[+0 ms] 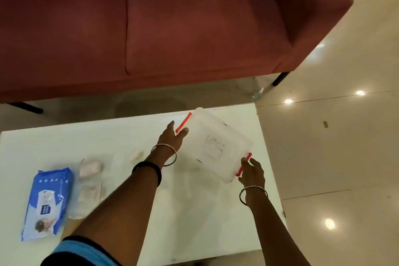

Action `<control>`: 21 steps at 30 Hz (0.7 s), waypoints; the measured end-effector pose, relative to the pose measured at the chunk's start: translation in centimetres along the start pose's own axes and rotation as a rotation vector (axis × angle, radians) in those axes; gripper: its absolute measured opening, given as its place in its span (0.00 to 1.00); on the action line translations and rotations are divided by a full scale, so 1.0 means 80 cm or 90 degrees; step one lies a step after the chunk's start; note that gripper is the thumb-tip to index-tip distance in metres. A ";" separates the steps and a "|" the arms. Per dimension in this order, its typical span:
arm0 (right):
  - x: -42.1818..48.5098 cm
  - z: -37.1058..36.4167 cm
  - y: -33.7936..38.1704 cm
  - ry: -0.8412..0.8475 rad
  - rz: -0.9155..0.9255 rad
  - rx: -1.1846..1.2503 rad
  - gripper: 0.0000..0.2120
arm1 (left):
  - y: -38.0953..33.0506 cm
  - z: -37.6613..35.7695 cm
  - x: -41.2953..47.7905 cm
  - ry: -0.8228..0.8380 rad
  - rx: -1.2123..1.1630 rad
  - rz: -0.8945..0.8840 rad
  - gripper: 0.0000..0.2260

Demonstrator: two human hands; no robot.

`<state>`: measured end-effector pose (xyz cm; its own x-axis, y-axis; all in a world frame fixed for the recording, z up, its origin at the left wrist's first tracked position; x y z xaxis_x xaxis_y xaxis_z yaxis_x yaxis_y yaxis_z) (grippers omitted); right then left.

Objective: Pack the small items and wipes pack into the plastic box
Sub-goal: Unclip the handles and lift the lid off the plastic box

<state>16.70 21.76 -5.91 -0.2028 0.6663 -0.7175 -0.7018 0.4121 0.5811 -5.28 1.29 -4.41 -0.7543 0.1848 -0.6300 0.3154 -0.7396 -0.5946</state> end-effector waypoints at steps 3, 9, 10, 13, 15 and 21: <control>0.020 -0.003 -0.002 -0.030 0.030 -0.033 0.19 | 0.003 -0.012 0.019 0.011 -0.050 0.020 0.29; 0.006 0.012 -0.004 -0.080 0.118 -0.088 0.15 | 0.028 -0.001 -0.006 -0.025 -0.114 0.031 0.21; -0.001 0.015 -0.005 -0.075 0.126 -0.091 0.15 | 0.036 0.004 -0.019 -0.035 -0.120 0.034 0.20; -0.027 0.027 -0.014 -0.057 0.154 -0.096 0.14 | 0.068 0.015 -0.069 -0.074 -0.147 0.023 0.19; -0.045 0.035 -0.025 -0.051 0.169 -0.106 0.14 | 0.096 0.020 -0.107 -0.087 -0.139 0.016 0.18; -0.092 0.045 -0.082 -0.019 0.202 -0.153 0.12 | 0.192 0.014 -0.207 -0.095 -0.151 0.047 0.14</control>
<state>25.26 16.36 -3.07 -0.4180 0.7560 -0.5037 -0.7476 0.0287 0.6635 11.43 -13.88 -2.54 -0.7950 0.0249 -0.6060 0.4860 -0.5718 -0.6610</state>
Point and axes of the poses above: each hand's wrist, its own x-axis towards the middle knuckle, its own z-axis out of the back of the hand, y = z × x, the point moved 7 cm from there along x, towards the middle knuckle, and after that the axes turned 2 degrees about -x, right-handed, at the moved point
